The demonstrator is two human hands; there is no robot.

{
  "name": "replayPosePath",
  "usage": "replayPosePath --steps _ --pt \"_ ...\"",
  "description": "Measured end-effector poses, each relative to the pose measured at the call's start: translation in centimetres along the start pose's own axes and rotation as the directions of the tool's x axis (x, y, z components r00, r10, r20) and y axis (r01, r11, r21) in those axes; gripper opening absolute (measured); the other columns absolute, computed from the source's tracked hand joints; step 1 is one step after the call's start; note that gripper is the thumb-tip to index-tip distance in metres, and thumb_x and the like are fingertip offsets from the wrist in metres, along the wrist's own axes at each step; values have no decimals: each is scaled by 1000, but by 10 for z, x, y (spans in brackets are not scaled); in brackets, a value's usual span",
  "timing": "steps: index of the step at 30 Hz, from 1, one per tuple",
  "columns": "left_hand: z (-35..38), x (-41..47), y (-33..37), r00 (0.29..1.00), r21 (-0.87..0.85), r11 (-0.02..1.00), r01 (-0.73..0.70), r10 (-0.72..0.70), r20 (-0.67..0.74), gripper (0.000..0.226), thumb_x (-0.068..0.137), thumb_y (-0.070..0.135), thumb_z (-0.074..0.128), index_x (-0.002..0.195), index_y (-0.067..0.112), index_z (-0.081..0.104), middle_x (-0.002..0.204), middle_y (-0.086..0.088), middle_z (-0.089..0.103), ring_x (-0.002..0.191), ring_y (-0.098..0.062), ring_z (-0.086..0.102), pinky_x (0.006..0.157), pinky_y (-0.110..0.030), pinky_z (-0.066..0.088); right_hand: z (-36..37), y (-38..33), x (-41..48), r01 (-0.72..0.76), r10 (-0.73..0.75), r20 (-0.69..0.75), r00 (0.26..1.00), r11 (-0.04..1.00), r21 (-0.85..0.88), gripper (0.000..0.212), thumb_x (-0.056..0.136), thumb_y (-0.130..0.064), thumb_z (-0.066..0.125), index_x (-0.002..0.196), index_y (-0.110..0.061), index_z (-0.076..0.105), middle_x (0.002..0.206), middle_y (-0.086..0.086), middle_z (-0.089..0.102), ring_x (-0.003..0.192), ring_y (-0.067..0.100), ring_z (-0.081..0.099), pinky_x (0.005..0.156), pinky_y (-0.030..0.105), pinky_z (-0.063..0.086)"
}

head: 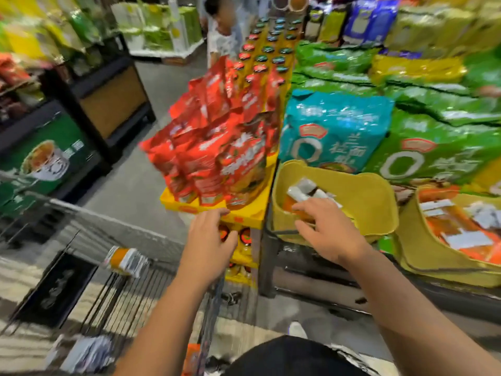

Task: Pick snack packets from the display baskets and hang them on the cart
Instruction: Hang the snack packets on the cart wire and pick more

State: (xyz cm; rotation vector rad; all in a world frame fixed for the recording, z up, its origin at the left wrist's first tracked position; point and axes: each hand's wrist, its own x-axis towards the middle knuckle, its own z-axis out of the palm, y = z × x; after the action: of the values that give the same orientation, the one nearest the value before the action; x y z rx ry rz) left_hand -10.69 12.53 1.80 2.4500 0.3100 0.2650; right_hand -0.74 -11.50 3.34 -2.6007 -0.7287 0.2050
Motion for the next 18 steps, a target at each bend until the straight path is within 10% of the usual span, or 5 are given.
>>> replayPosePath --steps 9,18 --pt "108 64 92 990 141 981 -136 129 55 45 98 40 59 139 22 54 145 1 49 139 -24 34 117 -38 24 -76 130 12 -422 428 187 884 904 -76 55 101 -44 54 148 -18 46 147 3 54 128 24 55 99 35 48" --pt "142 78 92 989 399 907 -134 99 109 60 93 55 44 138 19 60 154 -6 48 153 -34 18 123 -46 20 -31 141 93 -186 271 428 862 955 -230 24 99 -30 57 113 -10 61 104 9 65 96 31 66 62 32 45"
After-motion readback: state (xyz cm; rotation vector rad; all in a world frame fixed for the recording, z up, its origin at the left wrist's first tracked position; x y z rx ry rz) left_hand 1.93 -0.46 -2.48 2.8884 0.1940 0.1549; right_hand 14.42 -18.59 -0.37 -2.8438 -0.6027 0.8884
